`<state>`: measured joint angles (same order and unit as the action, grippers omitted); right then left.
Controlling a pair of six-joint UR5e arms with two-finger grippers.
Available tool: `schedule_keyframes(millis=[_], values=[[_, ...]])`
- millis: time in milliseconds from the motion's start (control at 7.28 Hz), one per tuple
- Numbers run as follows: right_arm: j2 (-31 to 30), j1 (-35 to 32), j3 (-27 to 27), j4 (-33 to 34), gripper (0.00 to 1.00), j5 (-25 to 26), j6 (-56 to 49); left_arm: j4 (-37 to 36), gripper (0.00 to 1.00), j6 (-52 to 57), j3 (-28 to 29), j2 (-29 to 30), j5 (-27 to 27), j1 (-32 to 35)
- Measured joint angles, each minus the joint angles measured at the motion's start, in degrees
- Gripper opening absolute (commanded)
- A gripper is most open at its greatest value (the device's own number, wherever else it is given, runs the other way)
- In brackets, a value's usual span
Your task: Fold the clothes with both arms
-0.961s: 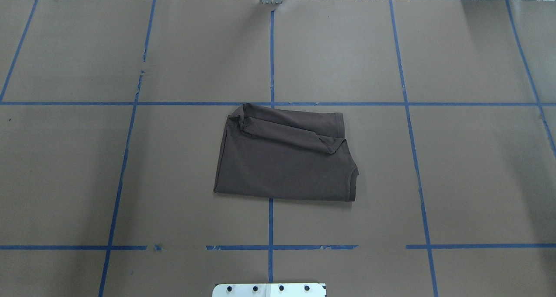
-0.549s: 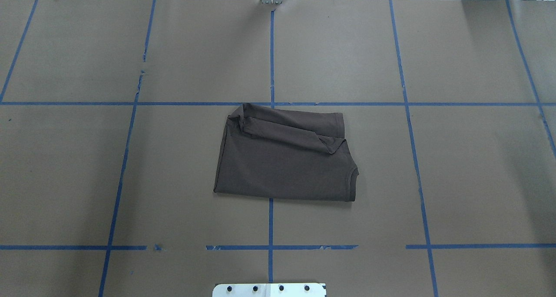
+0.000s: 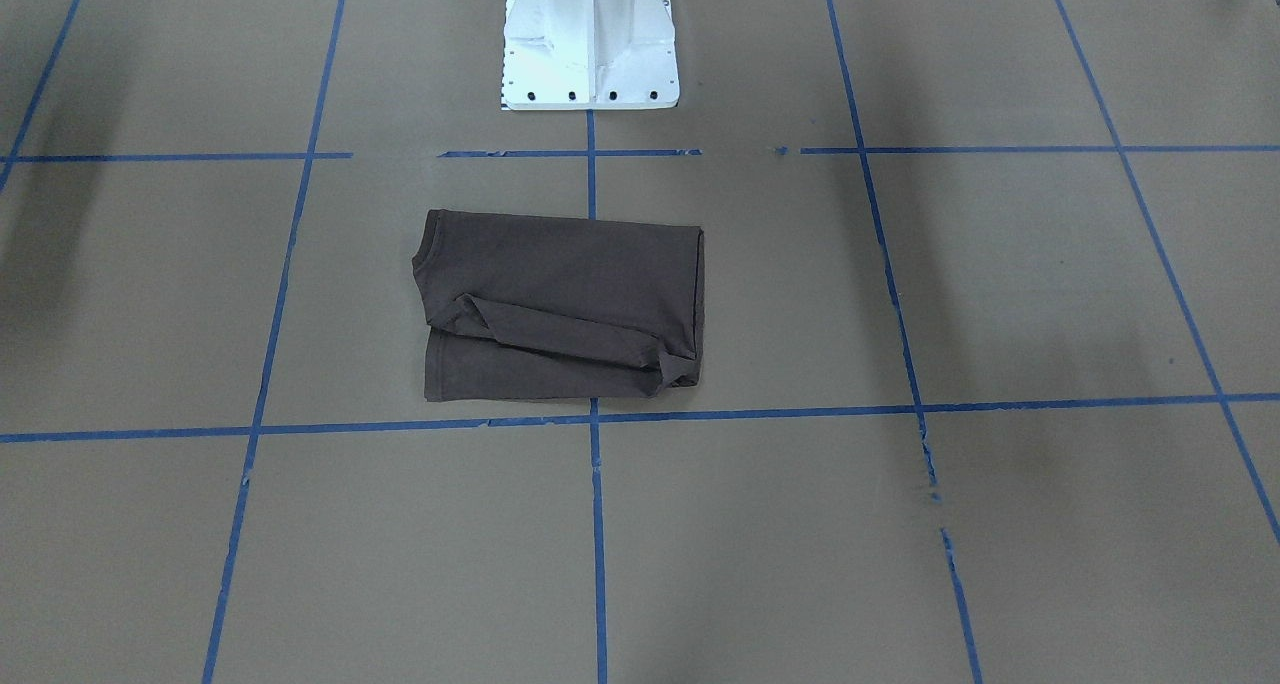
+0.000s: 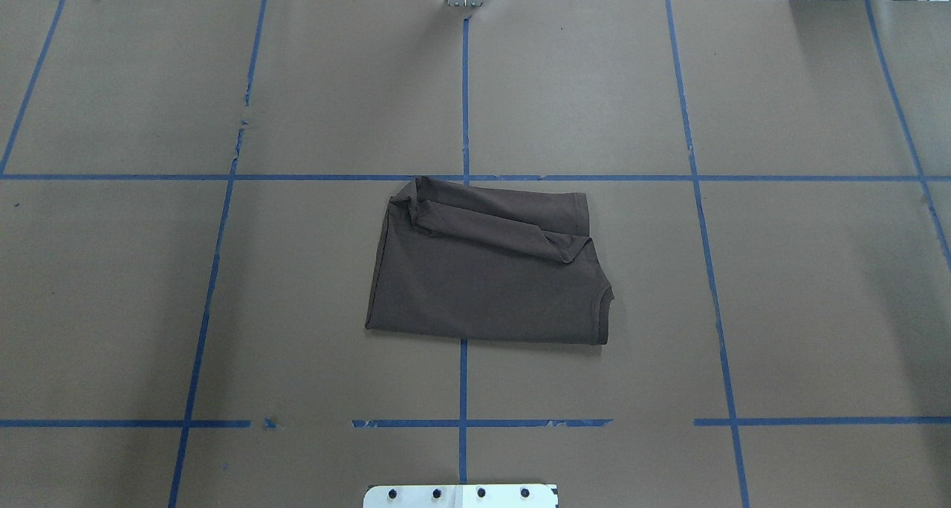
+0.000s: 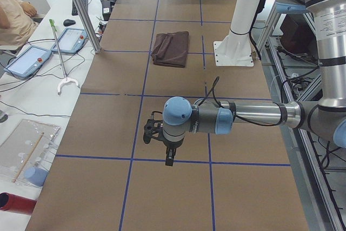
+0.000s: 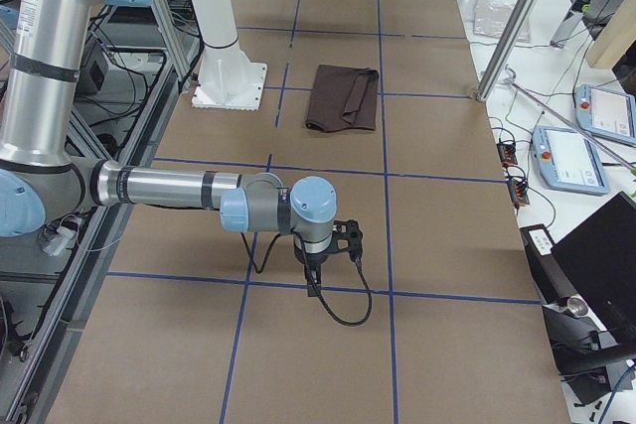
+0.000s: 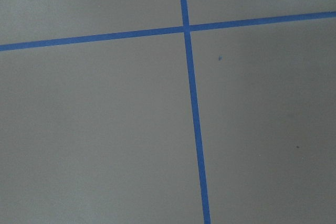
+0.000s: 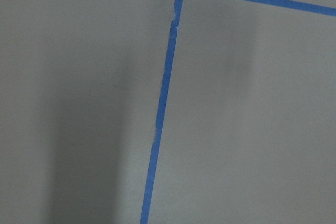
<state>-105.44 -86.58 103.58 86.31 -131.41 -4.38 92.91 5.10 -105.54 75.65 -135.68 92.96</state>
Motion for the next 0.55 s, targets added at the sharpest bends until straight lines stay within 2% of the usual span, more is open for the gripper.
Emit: schedule_keyframes(millis=[549], values=[[0.1,0.0,0.0,0.0,1.00,-0.2,0.0,0.0,1.00,0.0,0.1,-0.3,0.3,0.0]])
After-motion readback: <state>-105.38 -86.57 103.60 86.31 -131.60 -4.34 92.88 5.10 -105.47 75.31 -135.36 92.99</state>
